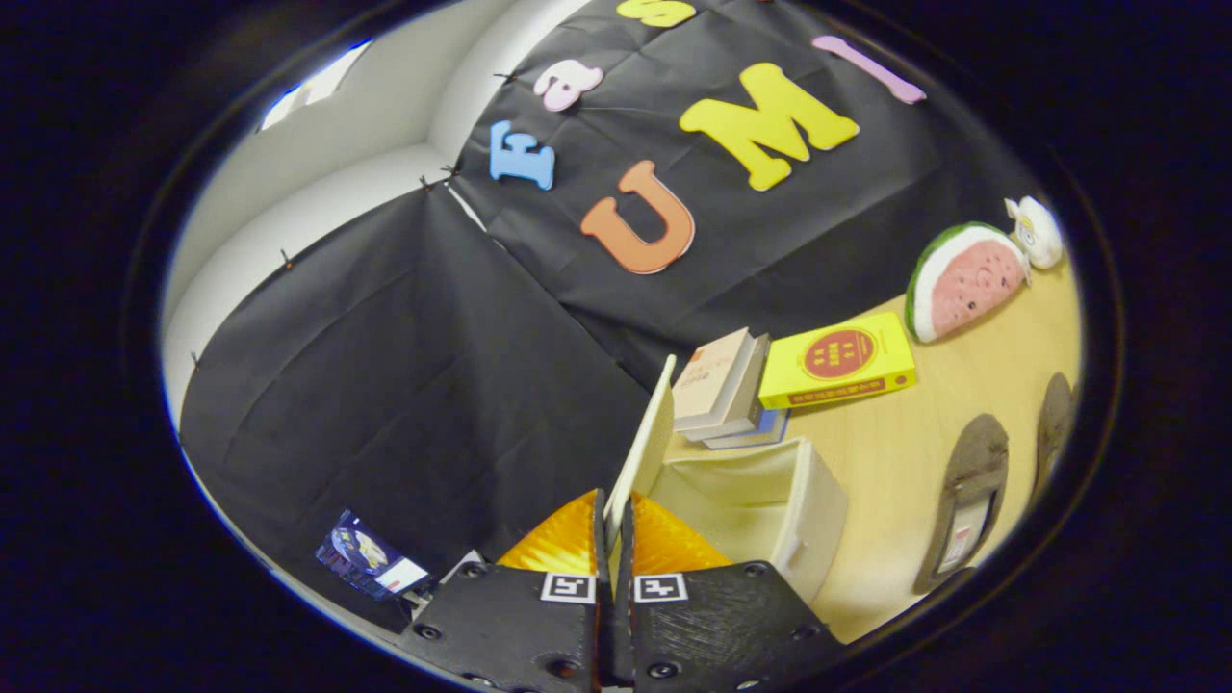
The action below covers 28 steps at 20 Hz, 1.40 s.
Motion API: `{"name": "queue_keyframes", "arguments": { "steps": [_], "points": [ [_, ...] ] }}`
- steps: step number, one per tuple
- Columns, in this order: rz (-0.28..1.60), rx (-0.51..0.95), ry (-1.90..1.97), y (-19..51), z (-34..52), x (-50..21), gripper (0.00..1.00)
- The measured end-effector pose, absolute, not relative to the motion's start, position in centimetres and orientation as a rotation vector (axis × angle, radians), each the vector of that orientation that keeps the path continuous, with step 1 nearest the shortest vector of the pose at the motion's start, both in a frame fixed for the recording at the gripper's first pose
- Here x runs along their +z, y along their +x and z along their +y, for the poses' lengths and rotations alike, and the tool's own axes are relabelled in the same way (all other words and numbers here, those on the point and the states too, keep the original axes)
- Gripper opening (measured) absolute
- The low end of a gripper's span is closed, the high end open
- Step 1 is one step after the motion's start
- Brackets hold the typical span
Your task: Open the storage box then place both shoes into the box .Put the left shoe in first, then the right shoe, with the right side of both shoes facing outward in a uniform manner.
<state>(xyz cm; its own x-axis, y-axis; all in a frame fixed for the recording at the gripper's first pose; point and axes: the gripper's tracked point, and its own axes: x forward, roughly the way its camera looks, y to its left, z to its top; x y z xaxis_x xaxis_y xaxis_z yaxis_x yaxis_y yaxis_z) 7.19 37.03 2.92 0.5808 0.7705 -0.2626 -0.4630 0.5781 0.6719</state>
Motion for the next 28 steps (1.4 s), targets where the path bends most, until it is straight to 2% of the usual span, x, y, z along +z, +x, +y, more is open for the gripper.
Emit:
{"name": "queue_keyframes", "arguments": {
  "steps": [10, 14, 15, 21, 25, 28],
  "points": [
    [0.514, 0.841, 0.330, 6.4, 50.3, 7.4, 0.01],
    [0.448, 0.858, 0.175, 6.4, 54.5, 7.0, 0.20],
    [0.438, 0.870, 0.161, 6.0, 55.2, 7.1, 0.22],
    [0.362, 0.915, 0.071, 4.4, 58.1, 7.0, 0.96],
    [0.326, 0.919, 0.070, 3.4, 57.3, 7.2, 0.95],
    [0.269, 0.858, 0.056, 4.0, 54.6, 7.4, 0.95]
  ]
}}
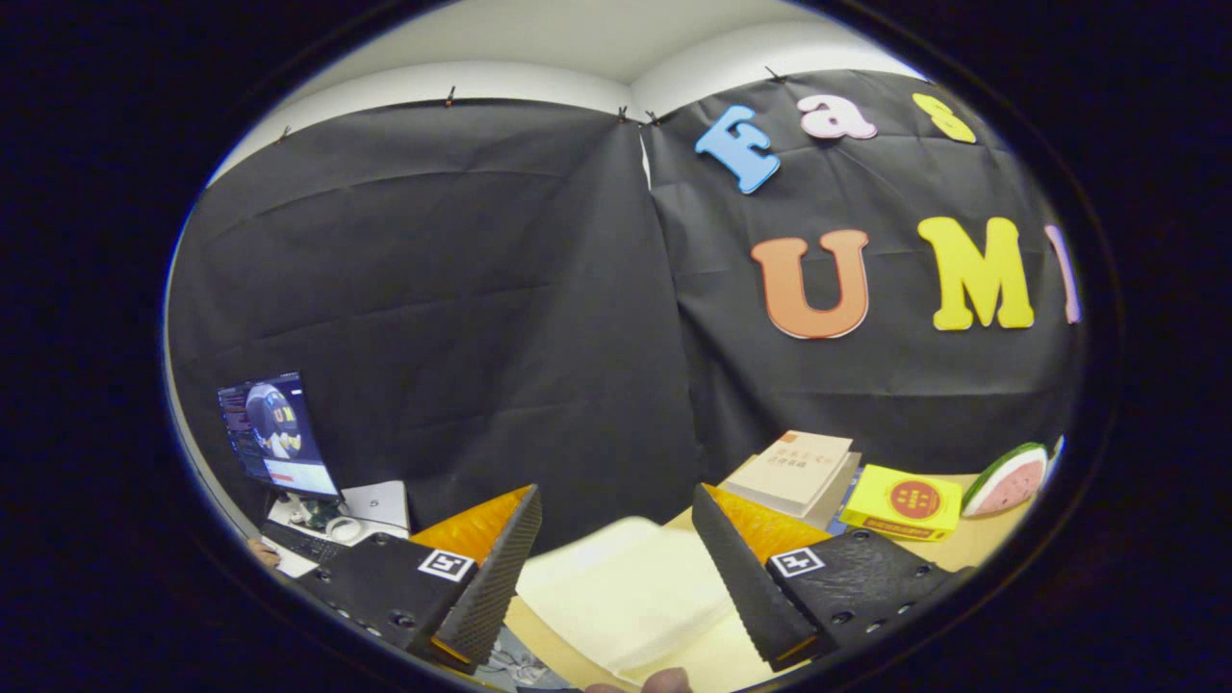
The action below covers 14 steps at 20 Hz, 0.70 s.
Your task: Open the storage box then place both shoes into the box .Put the left shoe in first, then the right shoe, with the right side of both shoes facing outward in a uniform manner.
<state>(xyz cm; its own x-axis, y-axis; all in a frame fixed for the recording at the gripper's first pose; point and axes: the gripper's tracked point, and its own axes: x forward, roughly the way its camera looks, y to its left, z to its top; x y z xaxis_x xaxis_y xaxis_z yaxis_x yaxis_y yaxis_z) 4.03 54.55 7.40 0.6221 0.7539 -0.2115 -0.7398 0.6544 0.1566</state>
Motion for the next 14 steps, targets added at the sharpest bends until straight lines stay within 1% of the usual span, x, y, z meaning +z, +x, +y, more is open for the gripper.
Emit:
{"name": "queue_keyframes", "arguments": {
  "steps": [4, 7, 14],
  "points": [
    [0.182, 0.747, 0.008, 4.5, 48.3, 7.6, 0.95],
    [0.158, 0.638, -0.015, 5.0, 41.1, 6.7, 0.96],
    [0.273, 0.340, -0.072, 7.5, 21.3, -0.3, 0.96]
  ]
}}
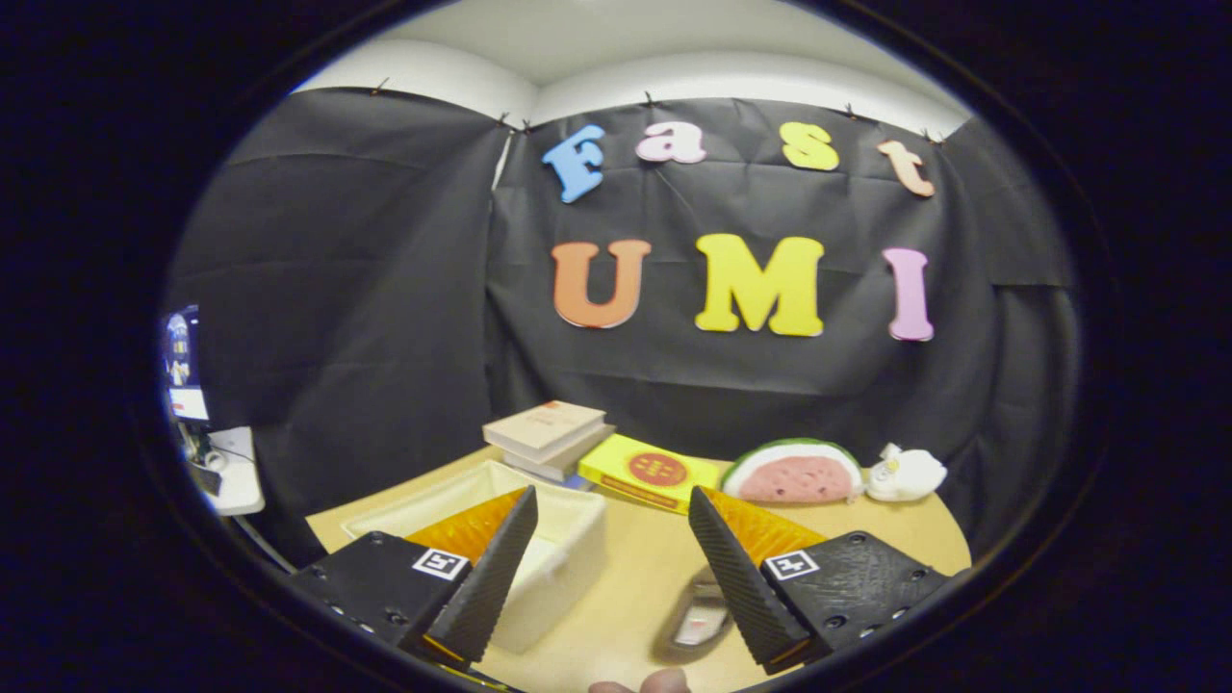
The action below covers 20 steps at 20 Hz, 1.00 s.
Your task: Open the storage box then place both shoes into the box .Put the left shoe in first, then the right shoe, with the right side of both shoes facing outward in a uniform manner.
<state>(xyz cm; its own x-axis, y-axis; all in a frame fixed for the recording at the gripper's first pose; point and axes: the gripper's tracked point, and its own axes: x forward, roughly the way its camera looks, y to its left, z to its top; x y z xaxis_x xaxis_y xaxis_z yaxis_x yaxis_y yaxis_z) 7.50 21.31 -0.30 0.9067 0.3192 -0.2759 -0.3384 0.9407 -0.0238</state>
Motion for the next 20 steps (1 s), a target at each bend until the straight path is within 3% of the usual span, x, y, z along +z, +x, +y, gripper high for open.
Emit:
{"name": "queue_keyframes", "arguments": {
  "steps": [6, 12, 19, 20],
  "points": [
    [0.451, 0.186, -0.065, 9.5, 13.6, -9.0, 0.96],
    [0.709, 0.123, 0.040, 11.2, 12.4, -17.4, 0.96],
    [0.840, 0.075, 0.081, 12.1, 12.0, -21.7, 0.96],
    [0.853, 0.081, 0.099, 12.2, 12.4, -22.0, 0.87]
  ]
}}
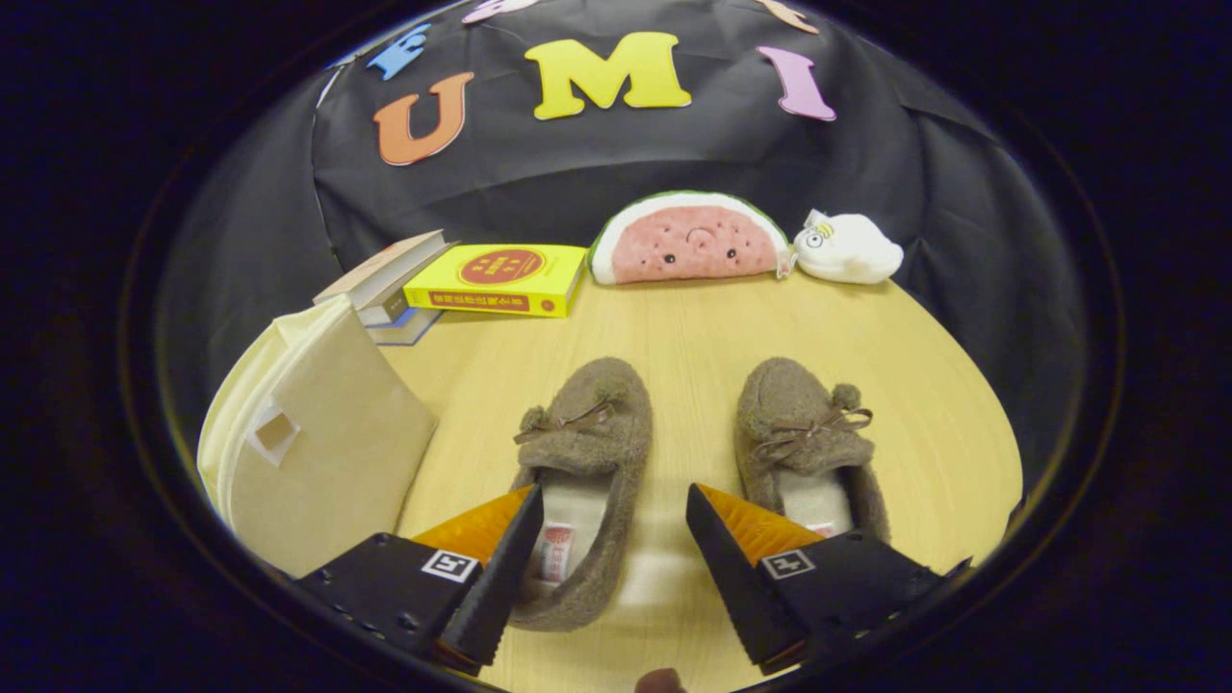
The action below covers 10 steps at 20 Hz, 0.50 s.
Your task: Open the storage box then place both shoes into the box .Put the left shoe in first, then the right shoe, with the right side of both shoes facing outward in a uniform manner.
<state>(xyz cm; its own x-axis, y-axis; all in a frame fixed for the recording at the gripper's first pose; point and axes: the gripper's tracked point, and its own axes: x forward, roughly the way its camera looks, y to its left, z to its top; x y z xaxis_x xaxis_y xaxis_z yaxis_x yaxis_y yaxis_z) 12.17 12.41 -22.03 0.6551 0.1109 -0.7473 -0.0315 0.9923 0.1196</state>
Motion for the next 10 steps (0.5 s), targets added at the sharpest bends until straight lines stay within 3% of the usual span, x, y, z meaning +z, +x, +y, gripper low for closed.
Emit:
{"name": "queue_keyframes", "arguments": {
  "steps": [6, 8, 10],
  "points": [
    [0.912, 0.052, 0.200, 12.6, 12.6, -24.3, 0.34],
    [0.914, 0.019, 0.249, 12.9, 11.9, -24.6, 0.04],
    [0.912, 0.019, 0.290, 12.6, 12.0, -24.3, 0.01]
  ]
}}
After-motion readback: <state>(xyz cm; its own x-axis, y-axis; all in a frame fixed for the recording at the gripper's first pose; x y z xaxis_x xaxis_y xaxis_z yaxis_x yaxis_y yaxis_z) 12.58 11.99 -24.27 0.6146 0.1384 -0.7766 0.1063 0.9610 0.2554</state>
